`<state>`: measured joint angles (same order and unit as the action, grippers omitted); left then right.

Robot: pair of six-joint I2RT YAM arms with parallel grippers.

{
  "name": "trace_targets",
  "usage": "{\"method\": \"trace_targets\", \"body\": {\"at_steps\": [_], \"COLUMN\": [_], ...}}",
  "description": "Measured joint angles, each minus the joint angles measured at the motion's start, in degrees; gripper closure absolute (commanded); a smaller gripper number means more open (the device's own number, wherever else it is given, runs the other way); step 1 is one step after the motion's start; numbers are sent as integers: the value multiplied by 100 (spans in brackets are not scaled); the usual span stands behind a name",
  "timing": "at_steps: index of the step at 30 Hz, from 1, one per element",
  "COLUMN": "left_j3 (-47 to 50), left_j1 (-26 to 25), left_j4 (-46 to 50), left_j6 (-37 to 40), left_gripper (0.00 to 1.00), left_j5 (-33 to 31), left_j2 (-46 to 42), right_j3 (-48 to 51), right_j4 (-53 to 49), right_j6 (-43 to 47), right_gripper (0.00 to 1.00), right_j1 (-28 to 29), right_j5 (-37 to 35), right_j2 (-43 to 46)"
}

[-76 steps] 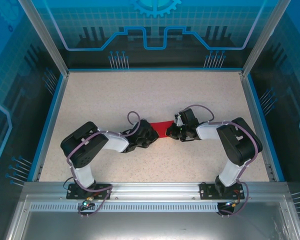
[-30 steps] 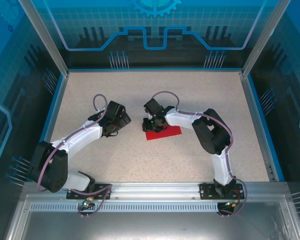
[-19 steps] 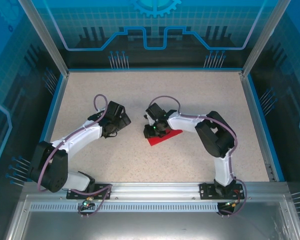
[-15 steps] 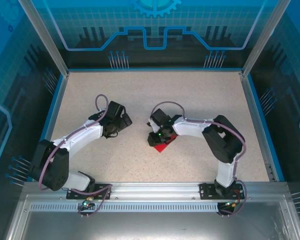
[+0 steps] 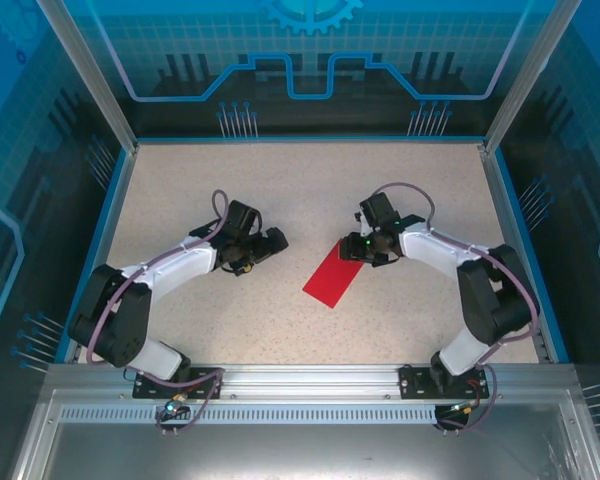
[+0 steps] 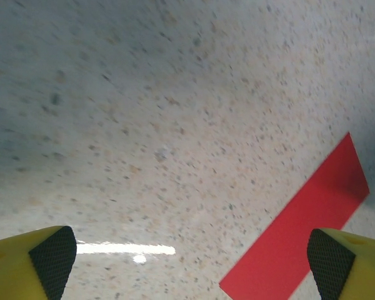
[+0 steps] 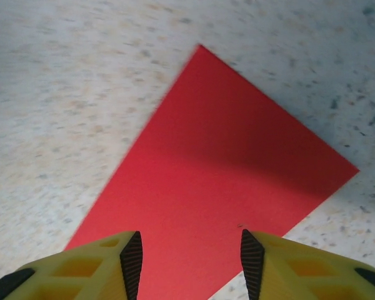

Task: Fold a paper plane with a square sheet of paper (pick it up from the middle)
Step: Rotate the square sheet of paper at the center of the table.

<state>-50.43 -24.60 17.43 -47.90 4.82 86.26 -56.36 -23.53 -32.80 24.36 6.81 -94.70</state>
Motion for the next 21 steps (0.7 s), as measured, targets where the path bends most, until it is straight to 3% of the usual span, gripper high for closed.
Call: {"method": "trace_targets", "body": {"at_steps": [13,21], "left_j3": [-55,-28], "left_j1": [-245,-612], "left_j4": [-240,-396], "left_j6": [-11,-238], "left_gripper": [2,11], "left_j5": [474,750], "left_j2": [232,374], "right_j3": [-750,-1088], "right_j4": [55,140], "right_j6": [-33,223], "right_gripper": [60,61], "right_j1": [-17,13], "right_j5": [208,531], "right_j2": [-1196,-1451]}}
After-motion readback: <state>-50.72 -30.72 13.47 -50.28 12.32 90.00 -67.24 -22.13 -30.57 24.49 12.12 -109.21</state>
